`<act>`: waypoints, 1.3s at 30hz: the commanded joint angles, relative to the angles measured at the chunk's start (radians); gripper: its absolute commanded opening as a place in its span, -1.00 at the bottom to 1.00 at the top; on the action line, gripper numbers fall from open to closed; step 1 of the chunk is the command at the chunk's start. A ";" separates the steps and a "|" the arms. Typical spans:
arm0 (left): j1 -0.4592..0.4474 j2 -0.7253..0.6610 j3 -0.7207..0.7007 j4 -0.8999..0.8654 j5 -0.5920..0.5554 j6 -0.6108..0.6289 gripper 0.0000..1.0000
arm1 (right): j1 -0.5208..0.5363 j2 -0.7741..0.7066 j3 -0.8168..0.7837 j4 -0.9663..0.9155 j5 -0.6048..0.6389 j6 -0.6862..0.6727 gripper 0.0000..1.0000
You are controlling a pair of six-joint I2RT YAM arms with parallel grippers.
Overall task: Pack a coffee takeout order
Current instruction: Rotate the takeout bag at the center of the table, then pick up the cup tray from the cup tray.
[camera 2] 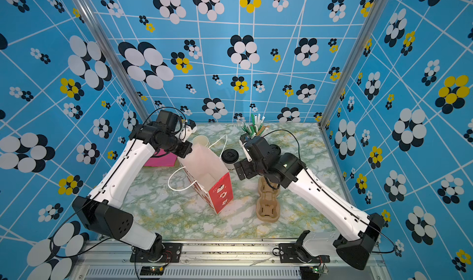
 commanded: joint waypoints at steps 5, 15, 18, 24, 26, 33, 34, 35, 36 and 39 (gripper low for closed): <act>0.032 -0.016 -0.007 0.011 -0.024 -0.044 -0.86 | -0.083 -0.043 -0.089 -0.044 -0.045 0.123 0.98; 0.064 -0.079 -0.080 0.027 0.011 -0.088 -0.87 | -0.160 -0.066 -0.260 -0.050 -0.036 0.307 0.98; 0.072 -0.094 -0.097 0.039 0.022 -0.096 -0.87 | -0.161 -0.083 -0.320 -0.033 -0.037 0.358 0.98; 0.075 -0.105 -0.116 0.048 0.034 -0.103 -0.87 | -0.162 -0.094 -0.427 -0.023 -0.026 0.443 0.87; 0.076 -0.106 -0.120 0.053 0.039 -0.103 -0.87 | -0.162 -0.093 -0.456 -0.009 -0.033 0.455 0.74; 0.079 -0.110 -0.127 0.055 0.043 -0.105 -0.88 | -0.162 -0.029 -0.467 0.002 -0.044 0.460 0.42; 0.079 -0.110 -0.126 0.056 0.044 -0.105 -0.88 | -0.162 -0.015 -0.464 0.000 -0.049 0.457 0.37; 0.079 -0.112 -0.127 0.057 0.045 -0.105 -0.88 | -0.161 -0.003 -0.462 0.000 -0.050 0.454 0.33; 0.079 -0.113 -0.127 0.057 0.044 -0.105 -0.89 | -0.162 0.009 -0.460 -0.002 -0.050 0.451 0.29; 0.079 -0.115 -0.129 0.057 0.045 -0.103 -0.88 | -0.163 0.033 -0.455 -0.010 -0.049 0.443 0.14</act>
